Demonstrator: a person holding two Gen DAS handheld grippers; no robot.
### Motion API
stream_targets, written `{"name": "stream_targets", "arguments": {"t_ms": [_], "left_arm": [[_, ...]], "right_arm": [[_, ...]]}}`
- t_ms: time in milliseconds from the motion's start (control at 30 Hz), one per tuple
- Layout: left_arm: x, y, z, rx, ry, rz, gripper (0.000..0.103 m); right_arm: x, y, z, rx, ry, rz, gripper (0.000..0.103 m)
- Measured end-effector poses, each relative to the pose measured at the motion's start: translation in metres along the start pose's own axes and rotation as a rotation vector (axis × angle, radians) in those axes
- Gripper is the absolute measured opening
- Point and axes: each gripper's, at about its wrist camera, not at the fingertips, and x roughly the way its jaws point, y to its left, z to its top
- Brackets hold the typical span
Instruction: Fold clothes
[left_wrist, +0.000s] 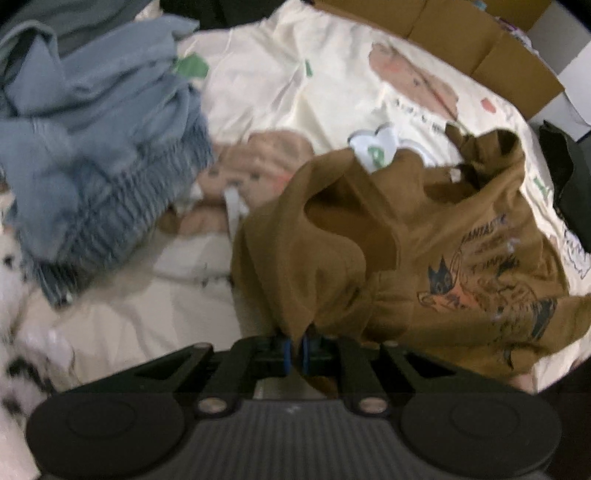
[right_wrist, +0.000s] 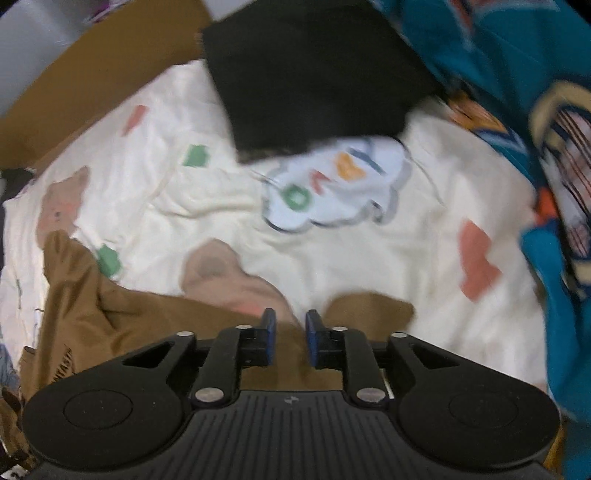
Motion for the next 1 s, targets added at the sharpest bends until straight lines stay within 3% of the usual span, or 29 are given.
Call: {"name": "stream_targets", "arguments": {"t_ms": [100, 267, 567, 1000], "left_arm": [[-0.007, 0.006, -0.005, -0.011, 0.006, -0.007, 0.008], [-0.033, 0.024, -0.003, -0.021, -0.012, 0.019, 0.013], [-0.058, 0.047, 0.043, -0.015, -0.077, 0.066, 0.012], [0.026, 0.015, 0.102, 0.051, -0.072, -0.028, 0.012]], "right_arm": [[0.002, 0.015, 0.008, -0.046, -0.022, 0.020, 0.034], [0.002, 0.033, 0.014, -0.092, -0.044, 0.062, 0.038], [0.001, 0.078, 0.024, -0.273, -0.088, 0.095, 0.050], [0.029, 0.185, 0.026, -0.614, -0.070, 0.141, 0.050]]}}
